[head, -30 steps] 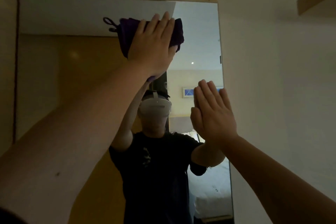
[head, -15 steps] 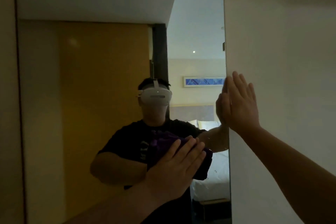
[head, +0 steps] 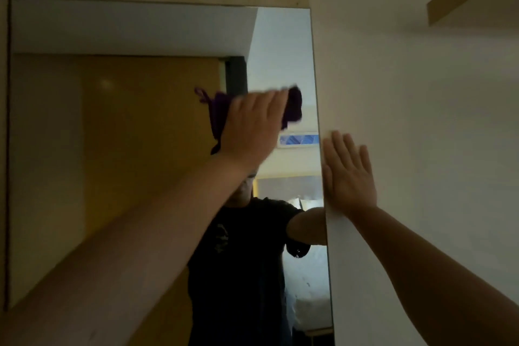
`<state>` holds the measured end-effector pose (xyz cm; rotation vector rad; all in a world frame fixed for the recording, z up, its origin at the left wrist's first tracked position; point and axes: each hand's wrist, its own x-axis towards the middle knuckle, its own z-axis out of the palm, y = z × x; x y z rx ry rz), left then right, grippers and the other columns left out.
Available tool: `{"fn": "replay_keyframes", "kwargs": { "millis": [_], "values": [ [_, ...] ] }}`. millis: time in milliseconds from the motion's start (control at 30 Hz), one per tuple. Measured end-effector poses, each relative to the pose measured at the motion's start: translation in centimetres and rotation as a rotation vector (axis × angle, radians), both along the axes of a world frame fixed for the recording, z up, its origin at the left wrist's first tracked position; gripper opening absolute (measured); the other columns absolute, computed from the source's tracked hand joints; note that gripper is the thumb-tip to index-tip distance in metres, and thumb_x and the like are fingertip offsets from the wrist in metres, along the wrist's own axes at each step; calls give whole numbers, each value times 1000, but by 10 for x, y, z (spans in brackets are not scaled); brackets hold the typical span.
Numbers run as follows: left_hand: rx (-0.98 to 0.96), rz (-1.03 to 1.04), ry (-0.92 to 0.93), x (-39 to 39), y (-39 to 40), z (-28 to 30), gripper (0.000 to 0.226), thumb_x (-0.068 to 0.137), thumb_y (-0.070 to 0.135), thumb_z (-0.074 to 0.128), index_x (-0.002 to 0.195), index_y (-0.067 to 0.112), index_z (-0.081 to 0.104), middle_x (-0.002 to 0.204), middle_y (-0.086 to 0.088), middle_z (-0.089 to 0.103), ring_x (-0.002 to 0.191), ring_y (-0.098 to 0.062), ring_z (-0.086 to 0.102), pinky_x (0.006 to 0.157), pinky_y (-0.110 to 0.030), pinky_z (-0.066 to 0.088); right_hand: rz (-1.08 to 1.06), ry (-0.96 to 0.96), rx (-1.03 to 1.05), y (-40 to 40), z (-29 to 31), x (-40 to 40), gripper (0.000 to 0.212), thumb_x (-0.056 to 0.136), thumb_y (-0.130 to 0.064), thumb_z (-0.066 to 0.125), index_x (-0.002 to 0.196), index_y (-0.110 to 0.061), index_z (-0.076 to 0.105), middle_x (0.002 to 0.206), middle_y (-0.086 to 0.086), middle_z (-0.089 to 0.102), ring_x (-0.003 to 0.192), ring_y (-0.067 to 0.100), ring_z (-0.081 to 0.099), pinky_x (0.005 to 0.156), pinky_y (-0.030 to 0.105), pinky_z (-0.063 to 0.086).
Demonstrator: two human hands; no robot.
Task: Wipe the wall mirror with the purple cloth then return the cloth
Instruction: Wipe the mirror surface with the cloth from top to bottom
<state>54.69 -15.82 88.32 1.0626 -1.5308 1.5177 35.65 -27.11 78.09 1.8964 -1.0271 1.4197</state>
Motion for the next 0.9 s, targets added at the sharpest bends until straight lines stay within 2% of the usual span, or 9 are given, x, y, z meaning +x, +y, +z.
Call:
{"fn": "replay_keyframes", "kwargs": {
  "millis": [67, 133, 233, 300, 400, 500, 600, 767, 900],
  "values": [
    [-14, 64, 53, -12, -2, 52, 54, 93, 24, 63, 140, 8, 44, 137, -12, 54, 124, -31, 51, 103, -46, 41, 2, -10, -42, -2, -1, 0, 61, 104, -50, 3, 154, -17, 14, 162, 2, 10, 151, 23, 7, 122, 48, 7],
    [50, 134, 101, -21, -6, 86, 59, 99, 30, 55, 149, 8, 33, 152, -14, 38, 140, -32, 36, 111, -48, 33, 7, -5, -87, -4, -1, 1, 59, 105, -47, 6, 154, -16, 18, 162, 4, 13, 151, 25, 10, 122, 46, 7],
    [55, 237, 105, -26, -16, 92, 62, 103, 41, 38, 154, 8, 23, 161, -13, 22, 148, -32, 21, 118, -50, 21, 4, 24, -120, -11, -3, -1, 58, 105, -47, 7, 155, -19, 12, 163, 3, 9, 153, 24, 5, 123, 44, 4],
    [53, 218, 31, -30, -19, 67, 64, 103, 46, 34, 154, 8, 26, 161, -14, 22, 148, -31, 22, 119, -50, 19, 7, 12, -154, -16, -4, -2, 58, 105, -47, 8, 155, -18, 17, 163, 3, 10, 152, 24, 6, 123, 44, 4],
    [98, 175, -142, -34, -18, -4, 66, 102, 48, 32, 153, 6, 28, 160, -15, 24, 147, -32, 24, 118, -49, 17, 31, -14, -243, -21, -5, -3, 55, 106, -41, 19, 152, -14, 29, 160, 4, 19, 150, 23, 14, 121, 46, 9],
    [233, 186, -241, -32, -15, -90, 67, 104, 47, 26, 155, 5, 18, 162, -17, 18, 149, -33, 16, 120, -51, 13, 70, 37, -270, -28, -7, -10, 57, 102, -36, 39, 153, -17, 22, 161, 5, 18, 151, 23, 11, 122, 50, 11],
    [262, 200, -305, -25, -17, -150, 65, 104, 46, 29, 154, 6, 21, 161, -16, 19, 149, -33, 18, 121, -50, 13, 70, 70, -255, -28, -7, -12, 56, 104, -36, 32, 154, -18, 15, 162, 6, 14, 152, 26, 9, 122, 54, 11],
    [364, 230, -360, -18, -11, -219, 76, 98, 43, 48, 155, 6, 14, 163, -15, 14, 150, -35, 14, 119, -51, 12, 68, 53, -182, -22, -5, -11, 53, 105, -37, 25, 153, -14, 25, 162, 7, 17, 151, 24, 8, 122, 50, 7],
    [385, 226, -409, -12, 4, -258, 63, 99, 38, 46, 154, 13, 29, 161, -9, 25, 147, -30, 25, 119, -47, 13, 100, 48, -103, -12, -3, -13, 52, 105, -37, 26, 153, -16, 27, 162, 4, 14, 151, 20, 3, 122, 46, 2]
  ]
}}
